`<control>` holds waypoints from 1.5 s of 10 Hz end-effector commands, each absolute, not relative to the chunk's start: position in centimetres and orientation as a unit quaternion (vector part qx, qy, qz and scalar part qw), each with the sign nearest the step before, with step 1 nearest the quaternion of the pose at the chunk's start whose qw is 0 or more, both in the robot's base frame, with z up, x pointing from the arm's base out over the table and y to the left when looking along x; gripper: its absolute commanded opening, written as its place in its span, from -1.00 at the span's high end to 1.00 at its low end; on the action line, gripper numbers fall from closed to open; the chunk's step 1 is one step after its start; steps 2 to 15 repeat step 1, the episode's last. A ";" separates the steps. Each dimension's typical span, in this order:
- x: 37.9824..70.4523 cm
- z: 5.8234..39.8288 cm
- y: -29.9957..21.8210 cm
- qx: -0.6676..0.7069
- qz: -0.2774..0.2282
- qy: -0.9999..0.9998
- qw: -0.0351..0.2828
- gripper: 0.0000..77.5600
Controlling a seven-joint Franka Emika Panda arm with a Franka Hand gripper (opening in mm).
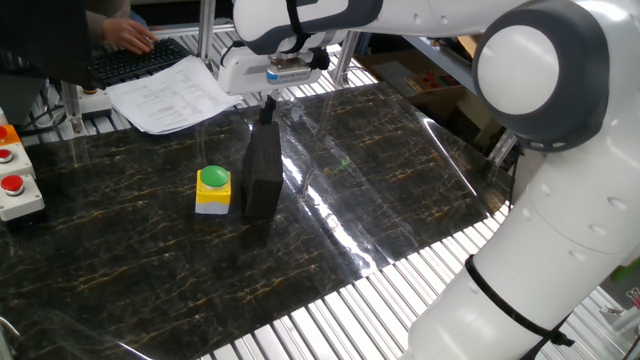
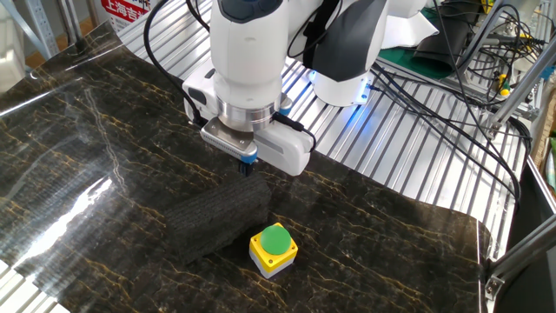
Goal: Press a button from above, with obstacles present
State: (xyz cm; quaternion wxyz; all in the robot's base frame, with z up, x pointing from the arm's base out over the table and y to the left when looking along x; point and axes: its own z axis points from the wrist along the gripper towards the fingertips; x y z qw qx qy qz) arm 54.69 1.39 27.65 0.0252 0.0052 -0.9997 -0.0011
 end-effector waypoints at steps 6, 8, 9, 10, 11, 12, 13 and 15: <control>54.8 27.8 1.4 0.004 0.001 -1.000 0.024 1.00; 54.8 27.8 1.4 0.004 0.001 -1.000 0.024 1.00; 54.8 27.8 1.4 0.004 0.001 -1.000 0.024 1.00; 54.8 27.8 1.4 0.004 0.001 -1.000 0.024 1.00; 54.8 27.8 1.4 0.004 0.001 -1.000 0.024 1.00; 54.8 27.8 1.4 0.004 0.001 -1.000 0.024 1.00; 54.8 27.8 1.4 0.004 0.001 -1.000 0.024 1.00; 54.8 27.8 1.4 0.004 0.001 -1.000 0.024 1.00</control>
